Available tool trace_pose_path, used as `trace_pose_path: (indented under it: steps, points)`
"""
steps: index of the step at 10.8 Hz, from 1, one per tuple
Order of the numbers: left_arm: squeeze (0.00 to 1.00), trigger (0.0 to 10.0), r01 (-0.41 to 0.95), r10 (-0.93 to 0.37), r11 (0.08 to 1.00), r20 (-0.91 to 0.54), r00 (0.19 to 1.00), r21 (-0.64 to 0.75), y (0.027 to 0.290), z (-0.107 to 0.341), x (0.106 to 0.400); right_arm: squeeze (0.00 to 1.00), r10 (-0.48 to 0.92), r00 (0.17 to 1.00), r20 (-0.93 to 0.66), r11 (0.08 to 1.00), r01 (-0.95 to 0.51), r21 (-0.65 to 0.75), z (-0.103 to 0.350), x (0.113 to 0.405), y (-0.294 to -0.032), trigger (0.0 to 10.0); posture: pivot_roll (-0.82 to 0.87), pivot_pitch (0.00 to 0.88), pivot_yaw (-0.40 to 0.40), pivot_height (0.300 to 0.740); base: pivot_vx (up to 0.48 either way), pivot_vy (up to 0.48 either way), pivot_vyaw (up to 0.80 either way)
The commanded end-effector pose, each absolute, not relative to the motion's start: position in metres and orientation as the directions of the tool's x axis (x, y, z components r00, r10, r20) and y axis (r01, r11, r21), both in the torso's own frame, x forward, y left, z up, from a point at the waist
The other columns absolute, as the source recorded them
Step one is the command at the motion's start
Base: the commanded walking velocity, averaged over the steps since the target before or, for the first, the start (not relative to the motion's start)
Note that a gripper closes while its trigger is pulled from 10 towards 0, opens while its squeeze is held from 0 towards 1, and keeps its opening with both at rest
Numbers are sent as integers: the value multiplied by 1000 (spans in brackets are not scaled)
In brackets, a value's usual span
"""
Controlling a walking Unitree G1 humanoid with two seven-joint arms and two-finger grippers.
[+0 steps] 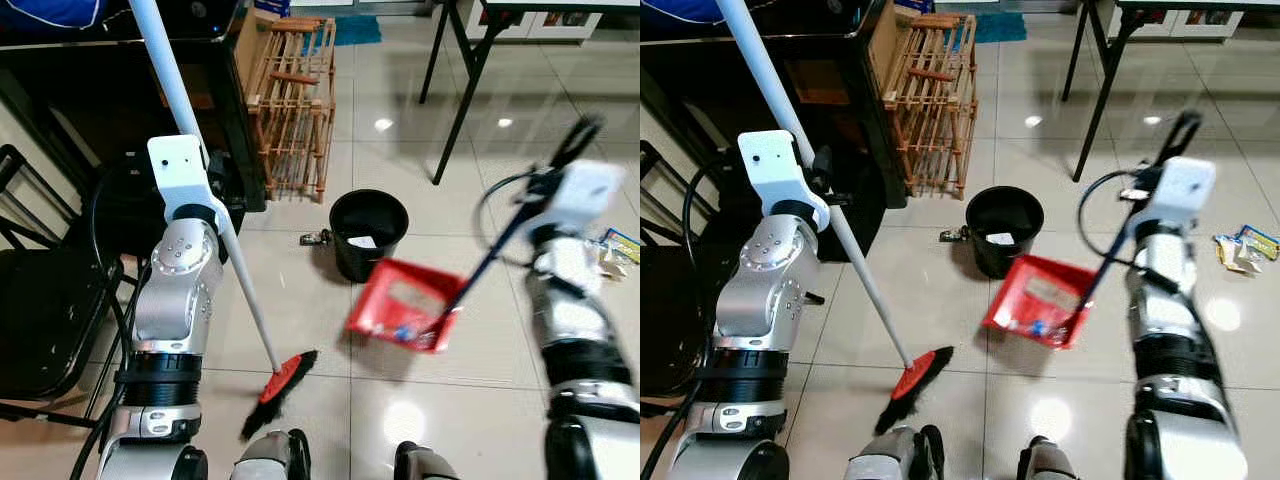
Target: Sweep floor
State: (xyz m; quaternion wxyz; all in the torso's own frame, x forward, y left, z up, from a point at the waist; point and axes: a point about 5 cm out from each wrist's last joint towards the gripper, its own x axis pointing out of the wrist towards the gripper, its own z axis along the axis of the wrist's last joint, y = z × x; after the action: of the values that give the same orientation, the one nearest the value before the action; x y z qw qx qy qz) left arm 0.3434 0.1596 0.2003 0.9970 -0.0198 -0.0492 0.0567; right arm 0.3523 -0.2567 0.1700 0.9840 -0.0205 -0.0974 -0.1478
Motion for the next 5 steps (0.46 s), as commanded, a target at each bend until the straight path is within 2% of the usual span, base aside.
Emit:
trace_pose_path:
  steps: [1, 4, 5]
  points:
    - [0, 10000, -121, 125, 992, 143, 982, -39, 162, 212, 346, 0, -299, 924, 237, 950, 311, -13, 181, 350, -263, 10000, -19, 107, 60, 740, 0, 0, 0]
    - [0, 10000, -113, 120, 992, 144, 982, -55, 158, 211, 346, 0, -381, 894, 235, 914, 403, -54, 189, 339, -294, 10000, -28, 97, 52, 740, 0, 0, 0]
    - [0, 10000, -109, 117, 992, 142, 983, -62, 156, 210, 346, 0, -447, 866, 225, 884, 466, -33, 193, 336, -309, 10000, -33, 89, 48, 740, 0, 0, 0]
